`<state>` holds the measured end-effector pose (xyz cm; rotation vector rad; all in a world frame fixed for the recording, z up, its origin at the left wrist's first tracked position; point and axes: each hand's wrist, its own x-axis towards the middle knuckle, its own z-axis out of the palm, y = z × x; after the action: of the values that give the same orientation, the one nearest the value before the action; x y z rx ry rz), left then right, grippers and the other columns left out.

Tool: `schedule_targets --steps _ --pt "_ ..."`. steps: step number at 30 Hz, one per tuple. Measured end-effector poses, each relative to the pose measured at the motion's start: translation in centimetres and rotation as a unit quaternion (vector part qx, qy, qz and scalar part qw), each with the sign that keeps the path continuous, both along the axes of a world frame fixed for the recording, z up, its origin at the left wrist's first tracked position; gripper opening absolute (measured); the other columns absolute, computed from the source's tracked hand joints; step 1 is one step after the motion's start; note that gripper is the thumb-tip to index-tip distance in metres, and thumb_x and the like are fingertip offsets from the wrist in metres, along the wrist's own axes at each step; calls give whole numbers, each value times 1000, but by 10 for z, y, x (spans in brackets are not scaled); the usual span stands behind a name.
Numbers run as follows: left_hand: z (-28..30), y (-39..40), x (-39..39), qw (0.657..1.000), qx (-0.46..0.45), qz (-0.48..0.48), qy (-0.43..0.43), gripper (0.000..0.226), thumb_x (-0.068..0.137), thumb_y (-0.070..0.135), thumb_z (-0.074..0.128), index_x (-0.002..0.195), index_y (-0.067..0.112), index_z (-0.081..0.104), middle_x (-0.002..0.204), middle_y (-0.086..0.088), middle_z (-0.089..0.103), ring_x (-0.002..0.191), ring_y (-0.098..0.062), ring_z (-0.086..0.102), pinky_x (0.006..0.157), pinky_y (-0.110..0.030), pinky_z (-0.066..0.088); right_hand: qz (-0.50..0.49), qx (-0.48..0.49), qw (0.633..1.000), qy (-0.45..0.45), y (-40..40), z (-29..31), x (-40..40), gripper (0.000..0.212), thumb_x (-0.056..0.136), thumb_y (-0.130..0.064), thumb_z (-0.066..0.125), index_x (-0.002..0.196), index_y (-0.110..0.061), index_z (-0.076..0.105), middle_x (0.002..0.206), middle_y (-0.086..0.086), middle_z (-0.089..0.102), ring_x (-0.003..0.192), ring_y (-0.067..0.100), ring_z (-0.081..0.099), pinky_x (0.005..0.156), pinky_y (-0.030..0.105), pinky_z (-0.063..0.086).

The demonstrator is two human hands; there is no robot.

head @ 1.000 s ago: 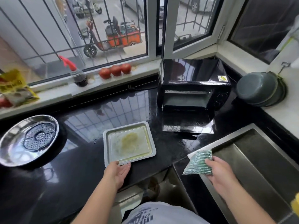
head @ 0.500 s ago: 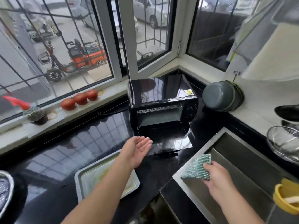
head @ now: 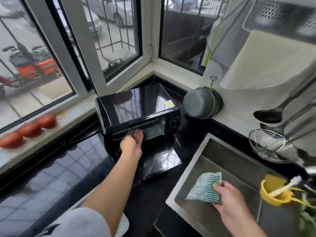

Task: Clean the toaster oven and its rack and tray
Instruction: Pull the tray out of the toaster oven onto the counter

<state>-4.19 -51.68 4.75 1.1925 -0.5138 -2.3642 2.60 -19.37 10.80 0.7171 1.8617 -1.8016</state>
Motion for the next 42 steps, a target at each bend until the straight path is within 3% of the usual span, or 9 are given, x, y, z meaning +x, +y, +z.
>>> schedule_targets --steps 5,10,18,21,26,32,35,37,42 --pt "-7 52 54 999 2 -41 -2 18 110 11 46 117 -1 58 110 -19 68 100 -28 71 95 -37 56 1 -16 1000 -1 16 -6 14 21 98 3 47 105 -4 66 101 19 72 94 34 65 88 44 48" --pt "-7 118 133 998 26 -48 -21 19 108 9 50 119 -3 60 114 -20 69 107 -31 71 93 -39 55 29 -29 999 -6 36 -14 22 19 98 4 47 104 -3 64 100 19 69 90 32 63 80 40 48" --pt "-12 140 275 995 32 79 -55 22 109 7 43 99 -2 61 85 -16 72 93 -29 68 95 -39 53 97 -41 994 -25 35 -32 31 26 99 2 46 122 0 59 105 18 65 85 27 60 72 35 47" --pt "-22 129 334 984 30 158 -71 18 110 7 44 109 -3 59 99 -20 68 94 -30 68 76 -34 64 131 -53 989 -34 23 -35 36 24 99 2 45 119 -1 58 104 19 64 83 26 60 72 36 47" --pt "-38 120 379 971 25 215 -99 17 110 8 43 109 -1 58 98 -17 67 63 -19 76 54 -28 62 187 -64 980 -35 15 -29 53 18 100 5 43 110 -1 57 98 17 63 83 27 60 71 36 48" --pt "-51 102 383 972 19 163 -166 15 107 5 48 103 -5 59 121 -26 66 90 -31 69 79 -36 57 211 -55 976 -25 25 -28 57 19 100 4 43 108 -2 59 103 22 65 95 34 61 86 46 50" --pt "-54 95 379 968 20 106 -226 28 111 12 41 132 -5 50 125 -27 65 107 -38 68 89 -43 58 207 -51 977 -23 31 -32 55 21 100 2 43 112 -2 60 105 21 66 91 31 62 79 41 51" --pt "-56 95 379 963 38 77 -256 35 112 16 38 141 -2 45 123 -24 67 104 -37 68 84 -43 59 203 -59 977 -28 34 -35 54 22 100 2 43 115 -1 59 106 22 66 90 31 62 77 40 51" --pt "-53 103 384 946 72 -58 -311 46 112 28 38 128 -8 60 106 -19 75 89 -31 71 59 -38 62 177 -102 977 -56 37 -38 53 21 100 3 43 114 0 59 106 23 66 87 30 63 72 39 51"
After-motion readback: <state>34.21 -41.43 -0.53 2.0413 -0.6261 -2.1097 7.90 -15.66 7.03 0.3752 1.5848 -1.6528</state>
